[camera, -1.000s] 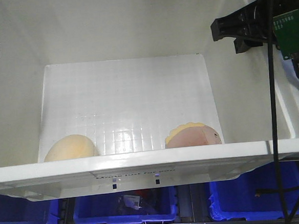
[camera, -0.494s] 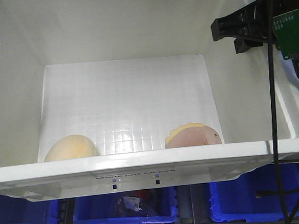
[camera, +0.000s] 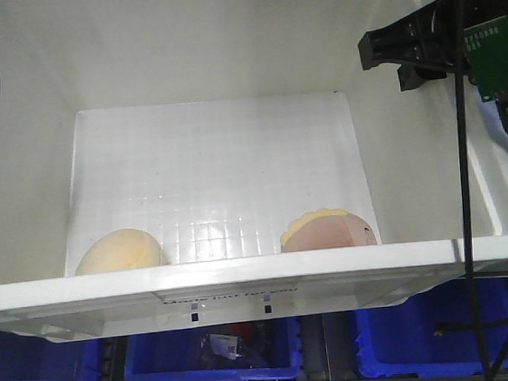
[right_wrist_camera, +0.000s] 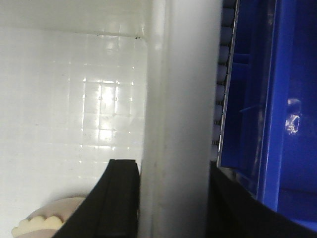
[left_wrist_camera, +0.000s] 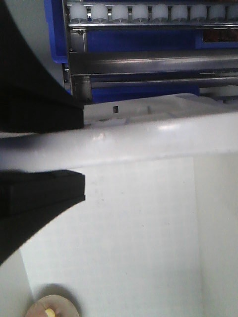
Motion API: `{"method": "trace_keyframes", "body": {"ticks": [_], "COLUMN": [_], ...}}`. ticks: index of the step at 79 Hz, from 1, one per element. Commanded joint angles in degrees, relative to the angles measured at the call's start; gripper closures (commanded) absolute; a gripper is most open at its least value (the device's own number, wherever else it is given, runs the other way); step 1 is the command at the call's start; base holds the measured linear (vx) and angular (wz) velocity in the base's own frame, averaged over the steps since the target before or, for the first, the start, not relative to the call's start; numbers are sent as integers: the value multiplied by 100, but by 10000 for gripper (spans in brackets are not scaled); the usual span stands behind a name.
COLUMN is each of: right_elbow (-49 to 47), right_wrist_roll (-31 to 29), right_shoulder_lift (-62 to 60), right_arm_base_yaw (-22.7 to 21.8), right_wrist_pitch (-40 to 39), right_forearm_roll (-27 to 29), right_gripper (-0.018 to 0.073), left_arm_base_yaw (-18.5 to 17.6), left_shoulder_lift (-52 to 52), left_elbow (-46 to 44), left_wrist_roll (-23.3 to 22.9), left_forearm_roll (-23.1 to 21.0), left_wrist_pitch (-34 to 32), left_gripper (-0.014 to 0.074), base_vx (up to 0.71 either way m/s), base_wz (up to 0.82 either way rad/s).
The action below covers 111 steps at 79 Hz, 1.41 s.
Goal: Place moving items into box and shelve
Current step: 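Keep the tote held level above the blue-bin shelf with both grippers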
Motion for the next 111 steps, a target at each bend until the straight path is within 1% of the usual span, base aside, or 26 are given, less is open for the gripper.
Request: {"method": "trace_keyframes", "body": {"ticks": [1,111], "right_elbow": [-244,-239], "right_wrist_roll": [-80,-80], "right_shoulder_lift": [-210,-210], "right_arm_base_yaw": [-19,-19], "right_wrist_pitch": [-365,-408], "right_forearm_roll": [-449,-427], "right_gripper": [566,566], "left_arm_base_yaw": [-47,-47], "left_shoulder_lift": [-206,-206], "left_elbow": [-251,-251], "left_wrist_roll": [4,4], "left_forearm_roll": [-125,-125], "left_wrist_pitch": [-522,-555], "left_gripper": [603,603], "base_vx": [0,0], "base_wz": [0,0]}}
